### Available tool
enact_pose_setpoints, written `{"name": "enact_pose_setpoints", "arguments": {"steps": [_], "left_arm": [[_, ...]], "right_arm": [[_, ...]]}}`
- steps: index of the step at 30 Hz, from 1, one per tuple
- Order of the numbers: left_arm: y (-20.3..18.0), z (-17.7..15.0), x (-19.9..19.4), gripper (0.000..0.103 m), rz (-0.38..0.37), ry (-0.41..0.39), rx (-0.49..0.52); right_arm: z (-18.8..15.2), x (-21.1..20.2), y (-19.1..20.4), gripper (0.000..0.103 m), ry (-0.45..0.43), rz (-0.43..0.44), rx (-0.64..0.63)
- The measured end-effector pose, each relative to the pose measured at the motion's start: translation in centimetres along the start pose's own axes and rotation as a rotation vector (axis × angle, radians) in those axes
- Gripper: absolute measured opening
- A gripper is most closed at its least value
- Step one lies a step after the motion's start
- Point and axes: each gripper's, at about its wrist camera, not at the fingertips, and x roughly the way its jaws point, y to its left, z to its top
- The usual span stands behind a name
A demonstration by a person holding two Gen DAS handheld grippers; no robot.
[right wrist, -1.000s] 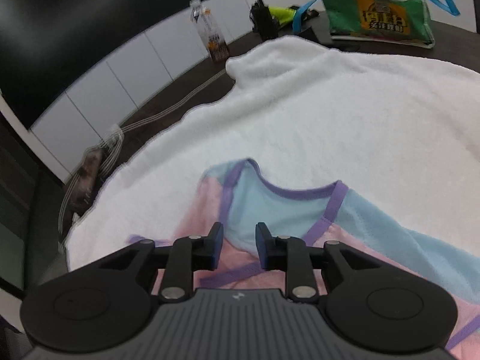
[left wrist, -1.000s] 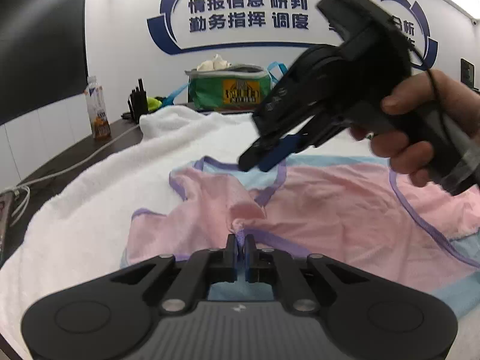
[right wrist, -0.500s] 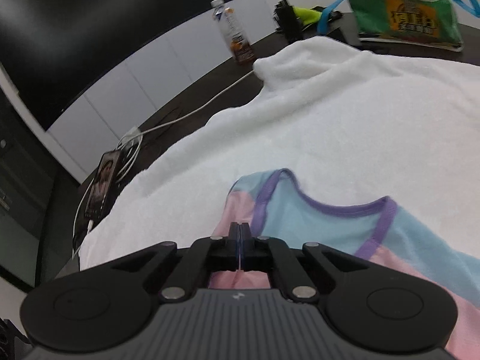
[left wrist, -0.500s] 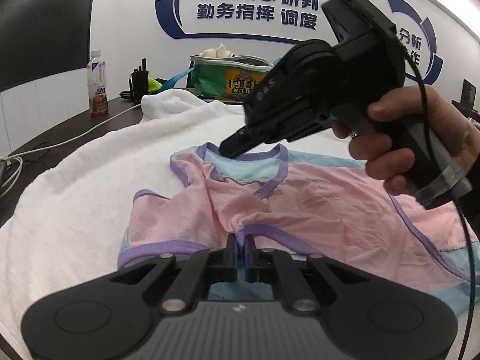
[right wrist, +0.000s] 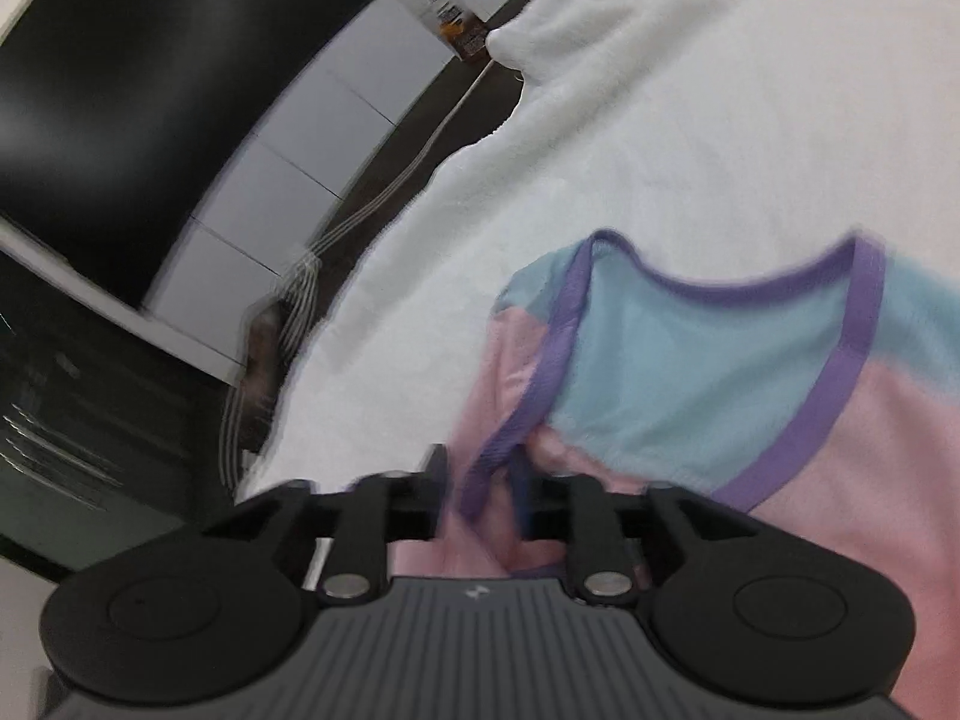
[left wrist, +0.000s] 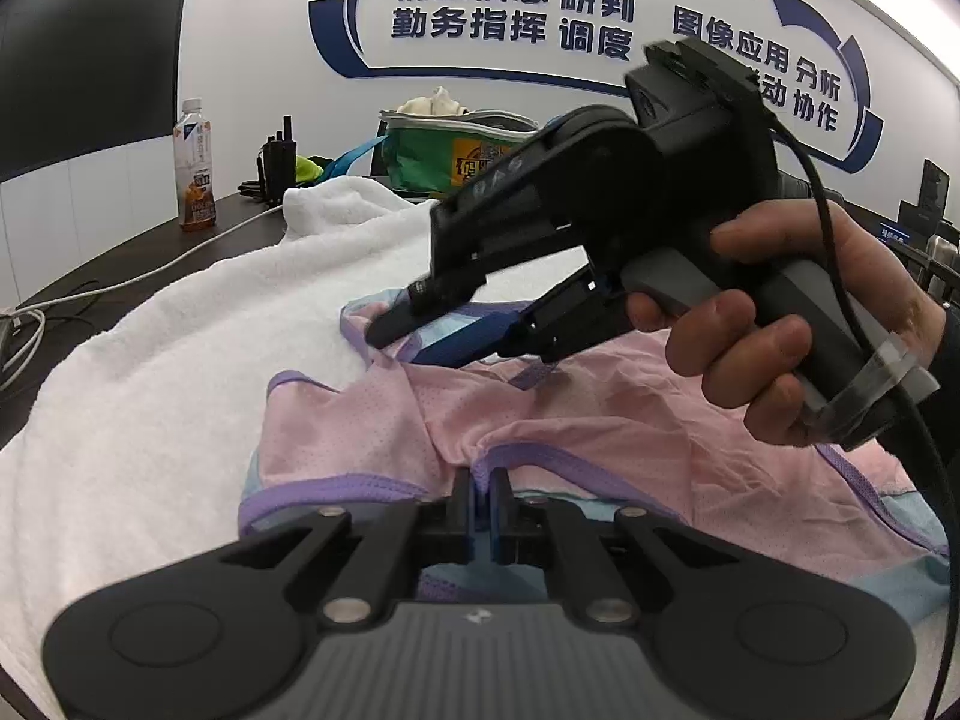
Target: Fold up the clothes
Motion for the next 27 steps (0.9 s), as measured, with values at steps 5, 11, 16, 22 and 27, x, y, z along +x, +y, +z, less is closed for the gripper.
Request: {"name": "enact_pose_setpoints", "arguments": {"steps": [5,11,16,22,27], "left_arm": [[-0.1,-0.1,-0.1,0.003,0.002,-0.006,0.000],[0.1,0.0,-0.4,0.002,0.003,-0.010,-0.012],[0.4,0.3,-0.9,0.002,-0.011,-0.023,-0.029],[1.1,0.8,-1.2,0.016,-0.038,-0.012,-0.073],[0.3,0.9,-0.5,0.016,-0.009,-0.018,-0.023]], "right_arm": [[-0.7,0.5,1.0,0.002,-0.011,-0.085,-0.074],[-1.4,-1.4,5.3,0.000,-0.145,-0.291,-0.359],[-1.9,-2.1,7.5,0.002,-0.200,-0.381,-0.535],[-0.4,-3.9,5.5,0.015,-0.161,-0.310,-0.385],[-0.2,-2.0,3.4,0.015,-0.042,-0.197,-0.241]]}}
